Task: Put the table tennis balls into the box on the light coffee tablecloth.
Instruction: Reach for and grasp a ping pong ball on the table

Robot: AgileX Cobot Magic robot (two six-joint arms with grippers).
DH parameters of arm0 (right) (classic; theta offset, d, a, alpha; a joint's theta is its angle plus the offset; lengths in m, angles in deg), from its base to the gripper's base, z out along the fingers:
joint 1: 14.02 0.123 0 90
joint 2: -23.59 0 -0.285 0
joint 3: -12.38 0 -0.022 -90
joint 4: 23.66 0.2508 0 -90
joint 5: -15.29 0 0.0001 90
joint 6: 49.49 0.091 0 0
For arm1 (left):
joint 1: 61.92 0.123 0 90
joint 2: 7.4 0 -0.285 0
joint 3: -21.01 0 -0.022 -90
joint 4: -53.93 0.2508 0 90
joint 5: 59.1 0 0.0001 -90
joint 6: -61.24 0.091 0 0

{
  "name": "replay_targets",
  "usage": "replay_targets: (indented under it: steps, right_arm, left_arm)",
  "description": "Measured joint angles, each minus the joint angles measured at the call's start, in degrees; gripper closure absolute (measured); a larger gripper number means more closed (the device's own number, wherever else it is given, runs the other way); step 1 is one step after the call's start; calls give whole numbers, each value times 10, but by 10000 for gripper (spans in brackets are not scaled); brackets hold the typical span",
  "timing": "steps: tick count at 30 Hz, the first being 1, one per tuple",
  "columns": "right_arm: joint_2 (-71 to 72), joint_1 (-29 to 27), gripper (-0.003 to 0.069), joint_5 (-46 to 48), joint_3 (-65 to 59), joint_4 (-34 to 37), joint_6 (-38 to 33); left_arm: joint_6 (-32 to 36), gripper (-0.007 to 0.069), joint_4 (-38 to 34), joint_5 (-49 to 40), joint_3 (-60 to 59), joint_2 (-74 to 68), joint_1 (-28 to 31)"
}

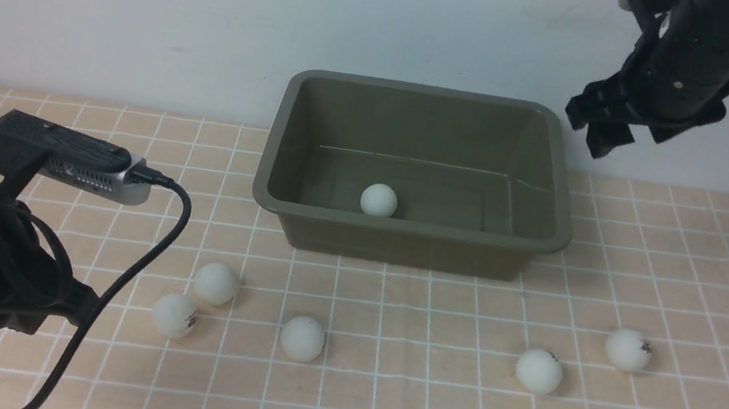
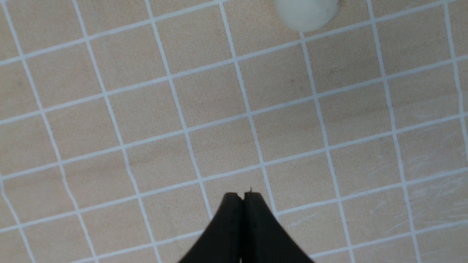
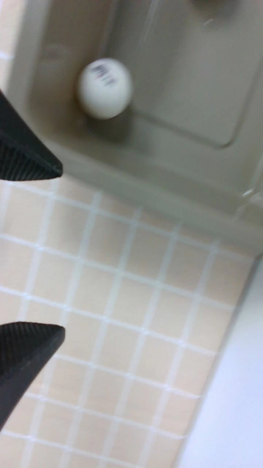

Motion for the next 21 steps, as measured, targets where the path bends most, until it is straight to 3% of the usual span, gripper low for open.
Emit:
replay_targets:
  steps: [8, 13, 21]
  right_arm:
    - [105, -40, 186, -2, -202, 26, 0]
    - [134, -41, 186, -82, -332, 55, 0]
    - [114, -41, 186, -173, -384, 71, -8]
  left_arm:
    - [0, 693, 0, 0, 0, 0, 0]
    - [0, 693, 0, 0, 0, 0, 0]
    - [0, 693, -2, 0, 0, 0, 0]
